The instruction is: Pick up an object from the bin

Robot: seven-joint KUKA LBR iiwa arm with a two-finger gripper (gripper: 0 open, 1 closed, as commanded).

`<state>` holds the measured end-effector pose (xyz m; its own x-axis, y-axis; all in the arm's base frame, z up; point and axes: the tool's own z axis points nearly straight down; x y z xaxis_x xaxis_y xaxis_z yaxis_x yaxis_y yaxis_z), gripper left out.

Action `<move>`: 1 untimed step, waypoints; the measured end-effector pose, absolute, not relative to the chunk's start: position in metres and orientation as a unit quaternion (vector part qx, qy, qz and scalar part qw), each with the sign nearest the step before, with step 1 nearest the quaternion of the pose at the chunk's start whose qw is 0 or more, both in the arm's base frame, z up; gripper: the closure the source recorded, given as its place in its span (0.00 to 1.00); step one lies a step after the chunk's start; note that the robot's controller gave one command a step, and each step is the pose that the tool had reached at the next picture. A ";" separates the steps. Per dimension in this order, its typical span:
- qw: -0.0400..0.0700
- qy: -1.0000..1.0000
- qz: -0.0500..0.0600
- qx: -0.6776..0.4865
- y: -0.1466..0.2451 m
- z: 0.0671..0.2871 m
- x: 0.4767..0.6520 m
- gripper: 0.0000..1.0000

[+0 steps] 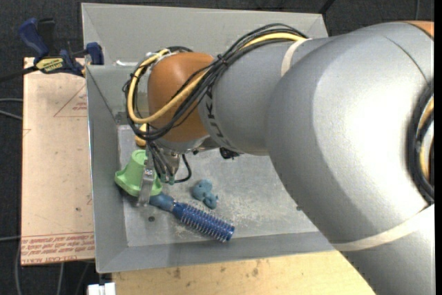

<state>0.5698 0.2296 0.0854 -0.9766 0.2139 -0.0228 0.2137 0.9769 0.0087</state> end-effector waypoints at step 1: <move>0.012 0.994 0.004 0.109 0.229 0.086 0.570 1.00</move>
Offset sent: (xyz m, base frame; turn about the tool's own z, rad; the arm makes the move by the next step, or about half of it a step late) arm 0.0000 0.0000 0.0000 0.0000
